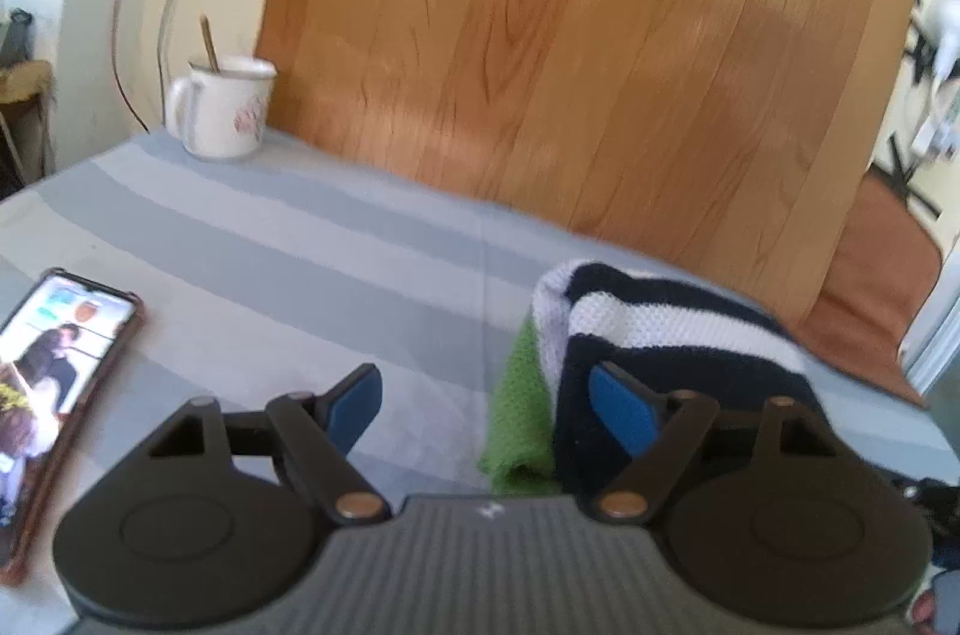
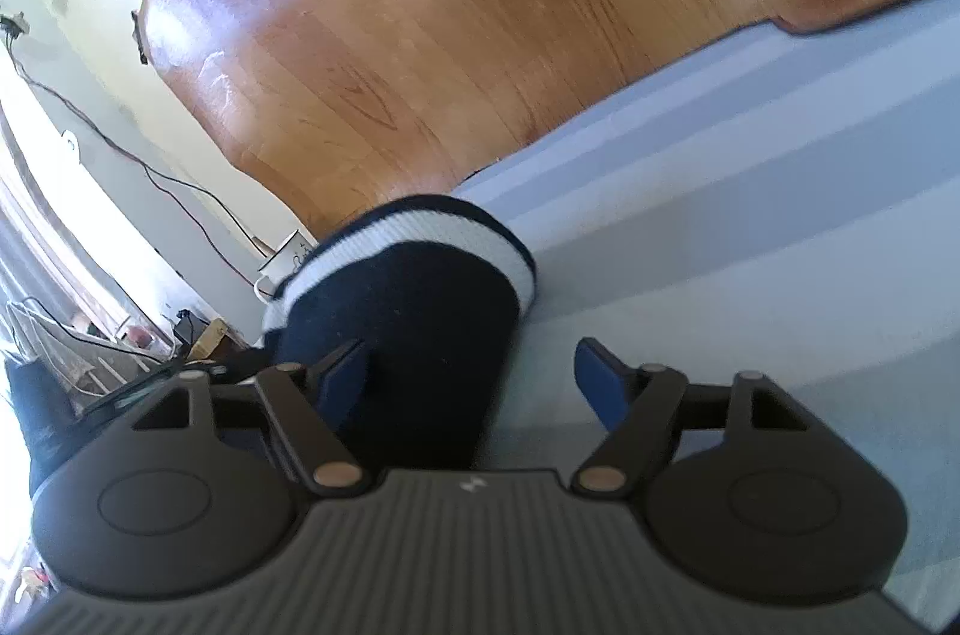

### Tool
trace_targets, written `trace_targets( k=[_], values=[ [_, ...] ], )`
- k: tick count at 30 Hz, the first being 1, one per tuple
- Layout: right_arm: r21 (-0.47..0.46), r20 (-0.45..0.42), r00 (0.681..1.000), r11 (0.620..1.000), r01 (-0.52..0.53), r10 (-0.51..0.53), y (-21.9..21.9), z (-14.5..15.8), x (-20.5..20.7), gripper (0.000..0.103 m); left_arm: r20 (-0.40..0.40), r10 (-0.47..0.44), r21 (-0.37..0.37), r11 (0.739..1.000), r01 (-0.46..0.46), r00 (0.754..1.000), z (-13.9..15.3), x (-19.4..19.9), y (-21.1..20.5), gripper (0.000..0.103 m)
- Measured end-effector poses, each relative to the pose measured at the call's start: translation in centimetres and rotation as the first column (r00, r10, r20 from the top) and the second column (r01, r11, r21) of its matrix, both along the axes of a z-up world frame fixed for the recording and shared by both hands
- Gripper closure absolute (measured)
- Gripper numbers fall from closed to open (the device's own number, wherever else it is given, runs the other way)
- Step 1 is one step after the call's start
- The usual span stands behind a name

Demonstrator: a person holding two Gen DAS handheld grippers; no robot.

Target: Fold small clothes

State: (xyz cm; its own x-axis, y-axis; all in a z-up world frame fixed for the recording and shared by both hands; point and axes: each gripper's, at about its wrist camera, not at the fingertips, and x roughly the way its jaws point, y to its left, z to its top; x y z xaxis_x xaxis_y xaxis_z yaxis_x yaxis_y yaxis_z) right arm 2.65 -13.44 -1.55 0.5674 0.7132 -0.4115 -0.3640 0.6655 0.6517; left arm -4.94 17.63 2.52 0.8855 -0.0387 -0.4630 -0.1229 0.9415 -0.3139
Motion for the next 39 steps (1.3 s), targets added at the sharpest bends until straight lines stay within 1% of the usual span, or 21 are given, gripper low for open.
trace_targets(
  k=[1,2,5,7,10,12,14,15,18,20,22,24,26,28,30,33,36,39],
  values=[
    [0.009,-0.003,1.0,1.0,0.002,-0.002,-0.2,-0.4,0.0,0.024,0.019,0.016,0.012,1.0,-0.016,1.0,-0.1,-0.7,0.0,0.024],
    [0.019,0.014,1.0,1.0,0.003,-0.004,-0.4,-0.4,-0.2,0.023,0.035,0.03,0.035,0.999,-0.031,0.999,-0.3,-1.4,-0.2,0.024],
    [0.036,0.011,1.0,0.999,-0.007,0.006,-0.6,-0.3,-0.1,0.023,0.042,0.034,0.101,0.994,-0.038,0.999,-1.2,-2.6,-0.9,0.024],
    [0.045,0.009,1.0,0.999,-0.01,0.009,-0.6,-0.4,-0.1,0.023,0.045,0.023,0.121,0.992,-0.028,0.999,-1.6,-3.0,-1.5,0.024],
    [0.065,0.009,1.0,0.998,-0.015,0.015,-0.9,-0.5,0.1,0.023,0.067,0.027,0.155,0.987,-0.038,0.997,-1.8,-3.3,-2.0,0.023],
    [0.073,0.012,0.999,0.997,-0.031,0.03,-1.0,-0.6,0.1,0.021,0.073,0.031,0.18,0.983,-0.044,0.997,-1.8,-3.4,-2.2,0.02],
    [0.082,0.019,0.998,0.995,-0.058,0.057,-1.1,-0.7,0.2,0.017,0.07,0.045,0.207,0.977,-0.059,0.997,-1.9,-3.4,-2.5,0.013],
    [0.084,0.026,0.997,0.994,-0.073,0.071,-1.0,-0.7,0.2,0.014,0.069,0.051,0.215,0.974,-0.065,0.996,-1.9,-3.2,-2.6,0.013],
    [0.06,0.036,0.995,0.994,-0.095,0.093,-0.6,-0.6,0.3,0.012,0.078,0.064,0.226,0.971,-0.08,0.995,-1.9,-3.3,-2.7,0.012],
    [0.062,0.04,0.994,0.993,-0.105,0.102,-0.5,-0.6,0.3,0.011,0.088,0.08,0.246,0.964,-0.099,0.993,-1.8,-3.7,-2.9,0.005],
    [0.069,0.04,0.994,0.992,-0.108,0.106,-0.6,-0.7,0.3,0.01,0.12,0.092,0.272,0.954,-0.122,0.988,-1.7,-4.4,-3.4,0.001],
    [0.075,0.041,0.993,0.99,-0.117,0.114,-0.6,-0.7,0.3,0.008,0.154,0.085,0.3,0.945,-0.129,0.984,-1.5,-5.1,-4.0,0.0],
    [0.077,0.044,0.991,0.988,-0.132,0.129,-0.6,-0.6,0.4,0.006,0.166,0.086,0.33,0.934,-0.138,0.982,-1.5,-5.3,-4.5,0.0],
    [0.086,0.049,0.989,0.986,-0.145,0.141,-0.6,-0.6,0.4,0.003,0.159,0.095,0.346,0.927,-0.145,0.983,-1.5,-5.3,-4.8,0.0],
    [0.097,0.05,0.989,0.984,-0.146,0.142,-0.7,-0.7,0.4,0.003,0.15,0.108,0.35,0.924,-0.155,0.983,-1.4,-5.2,-4.8,0.0],
    [0.135,0.054,0.986,0.978,-0.162,0.156,-0.9,-0.7,0.5,0.0,0.162,0.127,0.358,0.917,-0.179,0.979,-1.4,-5.5,-5.0,0.0],
    [0.146,0.051,0.987,0.977,-0.158,0.152,-1.0,-0.7,0.5,0.0,0.208,0.12,0.376,0.906,-0.193,0.971,-1.3,-6.2,-5.4,0.0],
    [0.156,0.046,0.986,0.974,-0.166,0.161,-1.1,-0.7,0.6,0.0,0.27,0.111,0.398,0.891,-0.216,0.956,-1.2,-7.1,-6.1,0.0]
  ],
)
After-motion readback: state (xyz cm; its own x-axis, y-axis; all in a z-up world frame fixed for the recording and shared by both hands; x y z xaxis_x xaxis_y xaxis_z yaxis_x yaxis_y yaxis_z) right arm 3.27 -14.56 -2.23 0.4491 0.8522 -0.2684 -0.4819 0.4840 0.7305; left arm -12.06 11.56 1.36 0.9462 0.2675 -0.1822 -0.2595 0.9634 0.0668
